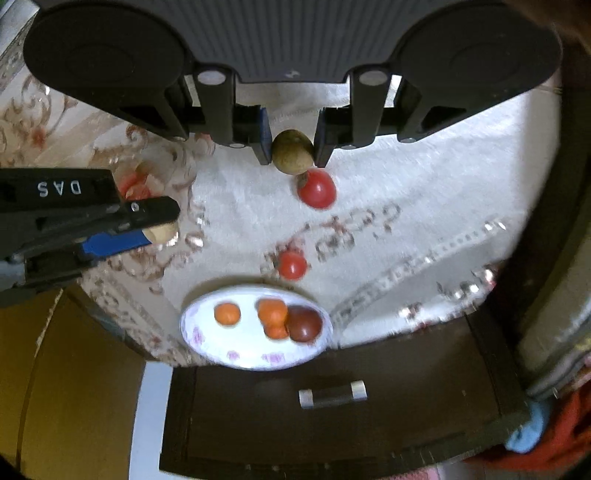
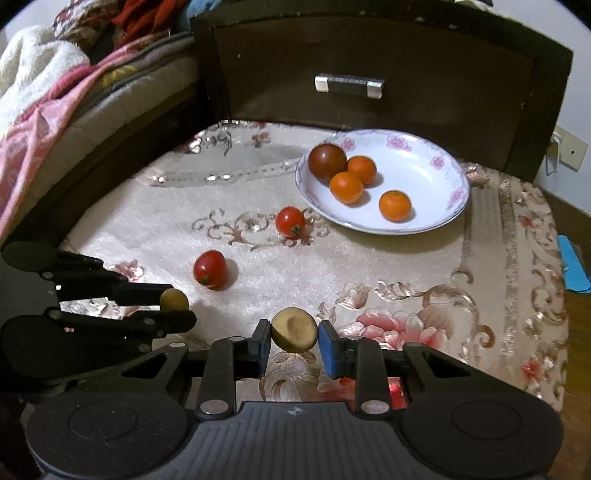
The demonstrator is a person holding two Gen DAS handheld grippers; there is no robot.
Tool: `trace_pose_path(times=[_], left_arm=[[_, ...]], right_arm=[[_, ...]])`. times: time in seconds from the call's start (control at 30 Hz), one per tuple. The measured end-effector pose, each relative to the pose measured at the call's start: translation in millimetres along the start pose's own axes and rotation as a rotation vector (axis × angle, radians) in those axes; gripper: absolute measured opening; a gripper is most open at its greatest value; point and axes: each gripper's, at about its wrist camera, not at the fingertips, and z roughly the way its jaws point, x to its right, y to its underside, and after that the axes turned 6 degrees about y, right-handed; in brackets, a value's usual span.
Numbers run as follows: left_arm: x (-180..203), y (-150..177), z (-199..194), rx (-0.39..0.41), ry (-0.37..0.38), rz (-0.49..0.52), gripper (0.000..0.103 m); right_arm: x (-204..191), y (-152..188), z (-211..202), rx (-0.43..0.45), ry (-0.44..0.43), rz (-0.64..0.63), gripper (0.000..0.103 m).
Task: Organize fruits
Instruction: 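Lift and carry both potatoes over the white bowl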
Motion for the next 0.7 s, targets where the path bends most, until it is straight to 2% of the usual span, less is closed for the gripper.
trace_pose_path(times=[0.13, 0.27, 0.43, 0.7], left_arm=[[2.9, -21.8, -15.5, 0.037, -0.008, -0.01, 0.033], [7.2, -44.8, -13.9, 0.069, 0.005, 0.012, 0.033], [5.9, -74.1, 4.7, 0.095, 0.03, 0.022, 0.033], [-0.4, -106.0, 51.2, 0.084, 0.037, 0.024, 0.033]], right_arm=[[5.8, -5.5, -13.6, 0.025, 0.01, 0.023, 0.022], [13.6, -12.3, -24.5, 0.062, 0.019, 0.045, 0.022], [28.4, -23.8, -20.3, 0.09, 0.034, 0.089, 0.022], [56.3, -55.6, 6.9, 0.121, 0.059, 0.121, 0.022]])
